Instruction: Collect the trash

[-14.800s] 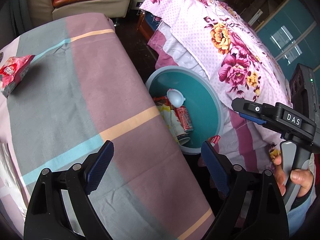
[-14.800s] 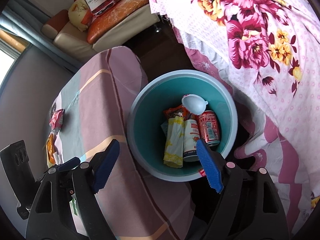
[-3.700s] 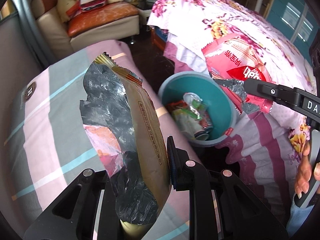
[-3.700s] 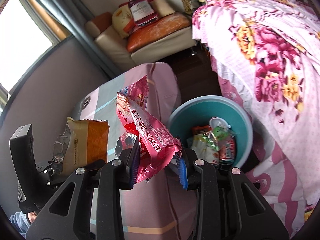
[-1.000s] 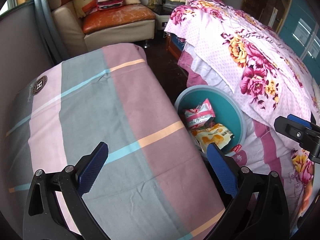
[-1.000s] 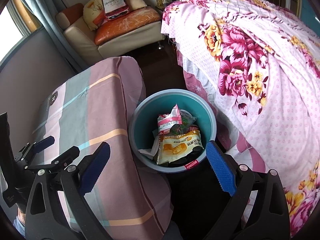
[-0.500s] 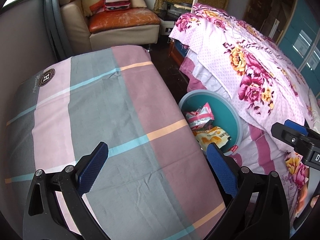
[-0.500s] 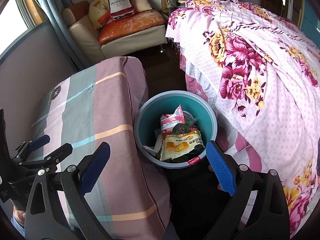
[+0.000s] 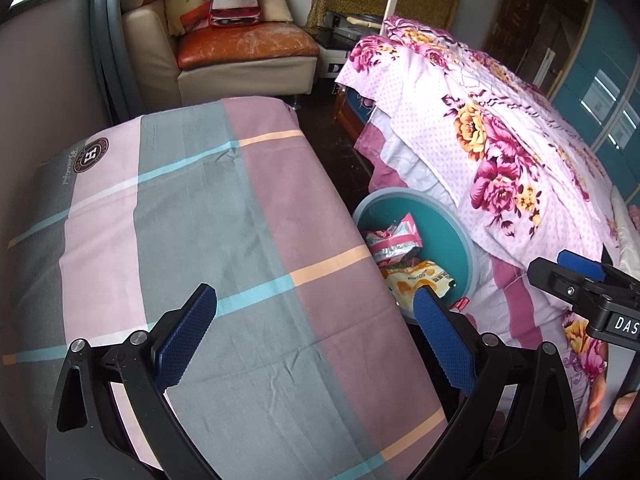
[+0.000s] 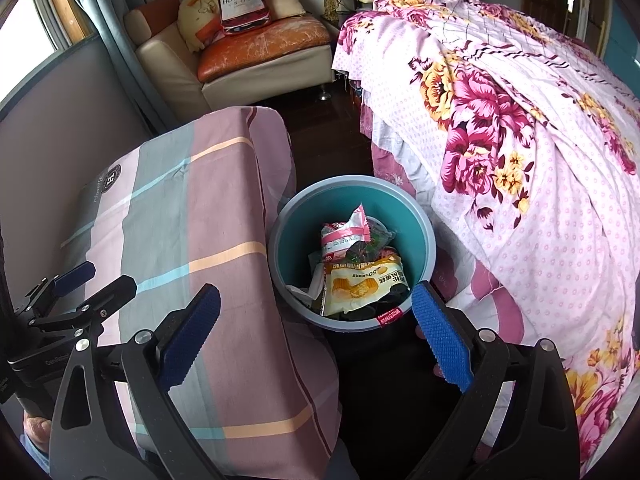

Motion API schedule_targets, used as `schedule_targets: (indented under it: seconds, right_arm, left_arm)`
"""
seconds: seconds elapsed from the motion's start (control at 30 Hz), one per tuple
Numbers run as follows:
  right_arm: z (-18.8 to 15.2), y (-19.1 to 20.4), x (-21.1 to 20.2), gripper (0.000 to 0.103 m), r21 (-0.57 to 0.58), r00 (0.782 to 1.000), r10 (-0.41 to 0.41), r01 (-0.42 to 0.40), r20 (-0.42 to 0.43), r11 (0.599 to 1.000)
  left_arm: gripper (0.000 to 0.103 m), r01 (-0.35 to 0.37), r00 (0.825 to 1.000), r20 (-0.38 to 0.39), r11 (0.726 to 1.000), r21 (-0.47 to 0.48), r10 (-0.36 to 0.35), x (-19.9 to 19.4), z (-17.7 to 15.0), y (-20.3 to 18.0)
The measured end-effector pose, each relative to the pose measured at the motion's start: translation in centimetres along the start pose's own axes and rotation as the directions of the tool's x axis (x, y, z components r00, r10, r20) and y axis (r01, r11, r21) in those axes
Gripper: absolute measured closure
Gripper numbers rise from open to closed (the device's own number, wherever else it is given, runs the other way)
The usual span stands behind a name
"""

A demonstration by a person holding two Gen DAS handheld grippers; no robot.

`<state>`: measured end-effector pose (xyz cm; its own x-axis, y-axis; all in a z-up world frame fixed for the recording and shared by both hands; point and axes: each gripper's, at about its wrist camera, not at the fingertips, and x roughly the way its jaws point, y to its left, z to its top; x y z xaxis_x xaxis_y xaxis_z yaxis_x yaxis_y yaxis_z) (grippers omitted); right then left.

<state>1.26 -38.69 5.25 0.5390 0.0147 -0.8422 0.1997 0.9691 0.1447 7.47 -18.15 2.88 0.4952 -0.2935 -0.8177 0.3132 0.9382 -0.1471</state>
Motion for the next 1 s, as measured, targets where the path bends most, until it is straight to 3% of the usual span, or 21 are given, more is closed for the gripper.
schedule_targets:
  seconds: [1.0]
  right_arm:
    - [-0.3,0.1,1.9,0.011,-0.003,0.999,0.006,-0.006,-0.035,1.000]
  left_arm:
    - [0.004,-0.025,1.000,-0.015,1.000,-0.002,0.025,1.6,-0.7,0.9]
